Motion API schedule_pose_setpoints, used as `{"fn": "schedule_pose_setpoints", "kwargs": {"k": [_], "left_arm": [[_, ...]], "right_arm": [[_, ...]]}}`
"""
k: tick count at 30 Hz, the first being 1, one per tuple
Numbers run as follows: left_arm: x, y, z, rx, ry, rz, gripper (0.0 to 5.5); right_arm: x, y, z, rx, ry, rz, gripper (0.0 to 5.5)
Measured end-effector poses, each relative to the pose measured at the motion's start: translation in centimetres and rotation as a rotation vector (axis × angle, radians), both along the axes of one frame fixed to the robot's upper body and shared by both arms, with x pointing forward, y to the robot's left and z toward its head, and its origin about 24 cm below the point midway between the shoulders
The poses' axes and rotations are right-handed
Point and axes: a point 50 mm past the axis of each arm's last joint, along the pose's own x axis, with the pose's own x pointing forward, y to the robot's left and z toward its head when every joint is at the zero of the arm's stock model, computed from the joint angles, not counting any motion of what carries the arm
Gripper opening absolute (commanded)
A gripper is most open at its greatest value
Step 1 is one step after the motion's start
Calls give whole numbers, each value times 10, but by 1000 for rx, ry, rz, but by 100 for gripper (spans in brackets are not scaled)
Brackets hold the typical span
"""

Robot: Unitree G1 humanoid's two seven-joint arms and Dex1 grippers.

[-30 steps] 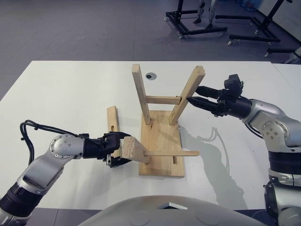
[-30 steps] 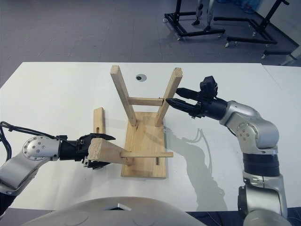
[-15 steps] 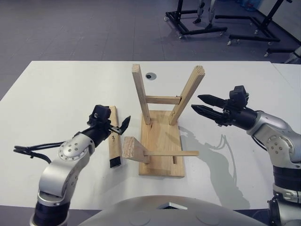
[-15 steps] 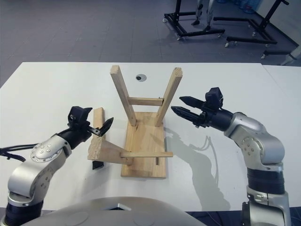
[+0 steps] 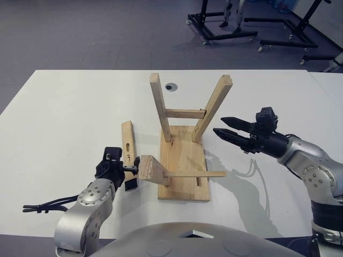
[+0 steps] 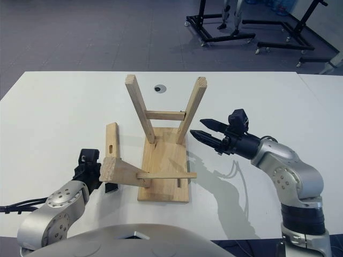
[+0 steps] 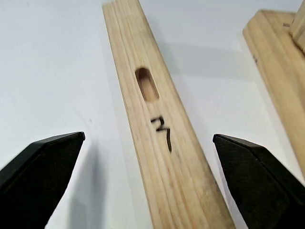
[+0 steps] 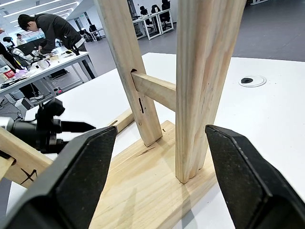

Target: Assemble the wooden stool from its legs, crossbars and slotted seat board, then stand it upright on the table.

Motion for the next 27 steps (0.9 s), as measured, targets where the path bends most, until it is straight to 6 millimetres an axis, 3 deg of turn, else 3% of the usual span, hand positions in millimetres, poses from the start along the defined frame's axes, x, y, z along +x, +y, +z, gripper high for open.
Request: {"fn": "schedule_pose_setpoints", "kwargs": {"k": [3,6,10,21,27], "left_arm": [[0,-2,-5,10,11,-8,494],[0,4,-8,18,13,-4,458],[2,29,-10,59,5,18,397],[18,49,-15,59,-36,-72,220],[34,65,-13,25,-81,-50,206]], "right_arm": [[0,1,0,2,2,5,341],[-1,1,1,-2,-3,2,341],[-8,2,-4,5,9,-22,341],[-10,10,-8,36,-32,-65,341],[-14,15,-14,74,-34,-74,341]]}}
